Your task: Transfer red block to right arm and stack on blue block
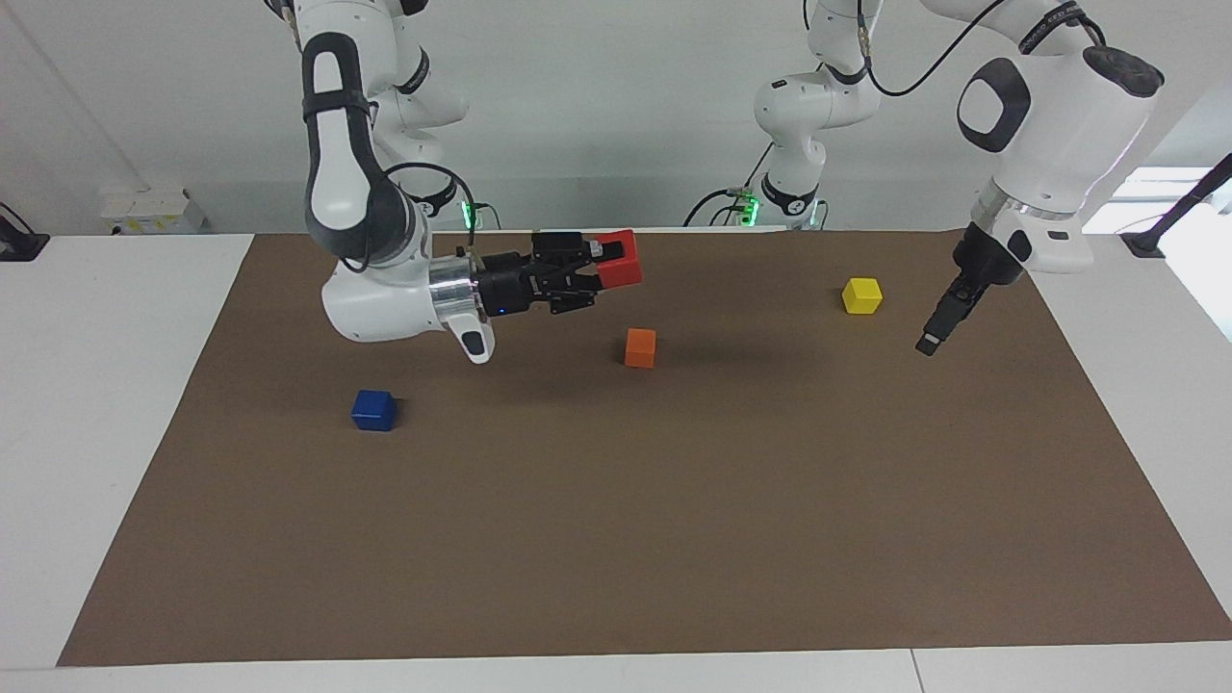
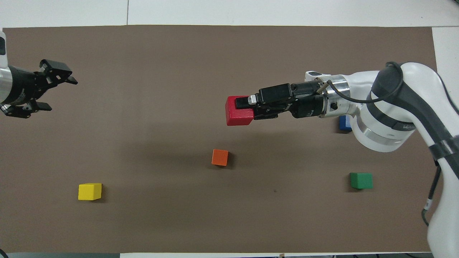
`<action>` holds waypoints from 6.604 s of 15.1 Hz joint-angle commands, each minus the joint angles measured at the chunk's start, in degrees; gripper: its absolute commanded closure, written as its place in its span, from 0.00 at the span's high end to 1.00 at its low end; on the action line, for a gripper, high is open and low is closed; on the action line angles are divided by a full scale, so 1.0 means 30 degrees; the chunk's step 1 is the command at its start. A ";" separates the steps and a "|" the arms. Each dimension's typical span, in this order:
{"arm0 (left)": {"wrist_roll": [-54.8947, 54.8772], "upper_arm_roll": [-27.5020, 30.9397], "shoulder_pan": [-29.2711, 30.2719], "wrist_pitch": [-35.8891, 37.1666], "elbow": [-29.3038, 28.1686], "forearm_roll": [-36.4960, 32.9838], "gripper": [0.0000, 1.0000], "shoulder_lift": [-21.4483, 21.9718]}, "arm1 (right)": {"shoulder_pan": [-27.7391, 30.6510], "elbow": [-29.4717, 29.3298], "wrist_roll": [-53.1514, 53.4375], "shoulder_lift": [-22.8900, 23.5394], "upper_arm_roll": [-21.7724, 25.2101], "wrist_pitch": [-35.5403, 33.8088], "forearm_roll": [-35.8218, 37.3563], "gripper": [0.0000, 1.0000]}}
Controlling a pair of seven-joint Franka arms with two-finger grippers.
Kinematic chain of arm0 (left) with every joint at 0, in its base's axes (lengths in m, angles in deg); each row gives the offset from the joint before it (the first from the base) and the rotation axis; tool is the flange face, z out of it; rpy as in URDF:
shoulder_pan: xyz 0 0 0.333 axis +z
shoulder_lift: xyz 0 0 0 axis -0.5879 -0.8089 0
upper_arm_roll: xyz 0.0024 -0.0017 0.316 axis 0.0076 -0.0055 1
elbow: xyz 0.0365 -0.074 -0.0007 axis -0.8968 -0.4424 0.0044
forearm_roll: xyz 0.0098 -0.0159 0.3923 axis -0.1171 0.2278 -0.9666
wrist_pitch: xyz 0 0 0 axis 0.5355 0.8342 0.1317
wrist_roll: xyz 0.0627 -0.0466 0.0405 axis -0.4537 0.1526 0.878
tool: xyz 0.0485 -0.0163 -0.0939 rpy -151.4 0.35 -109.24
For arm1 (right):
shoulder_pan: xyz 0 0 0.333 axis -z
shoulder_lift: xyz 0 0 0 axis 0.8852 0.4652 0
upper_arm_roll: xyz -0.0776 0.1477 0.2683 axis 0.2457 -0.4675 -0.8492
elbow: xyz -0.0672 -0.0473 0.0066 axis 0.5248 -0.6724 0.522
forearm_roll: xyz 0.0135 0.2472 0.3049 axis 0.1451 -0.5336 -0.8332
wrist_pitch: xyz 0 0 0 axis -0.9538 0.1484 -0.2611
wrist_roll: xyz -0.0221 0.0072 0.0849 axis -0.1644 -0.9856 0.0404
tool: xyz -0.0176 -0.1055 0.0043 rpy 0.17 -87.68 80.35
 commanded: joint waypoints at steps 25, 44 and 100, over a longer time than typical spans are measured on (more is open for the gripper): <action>-1.0197 0.1467 -0.1568 0.4183 0.0966 -0.1566 1.00 0.1286 | 0.0835 0.1539 1.1467 -0.2532 -0.0092 0.5992 3.2543 0.00; -1.0197 0.1641 -0.1570 0.3864 0.0234 -0.0803 1.00 0.1638 | 0.3501 0.4710 1.0207 -0.0979 -0.0121 1.2739 3.3338 0.00; -1.0109 0.1641 -0.1335 0.3689 -0.0117 -0.0774 1.00 0.1756 | 0.2413 -0.4578 0.5345 -0.4612 0.2667 -0.2056 3.0174 1.00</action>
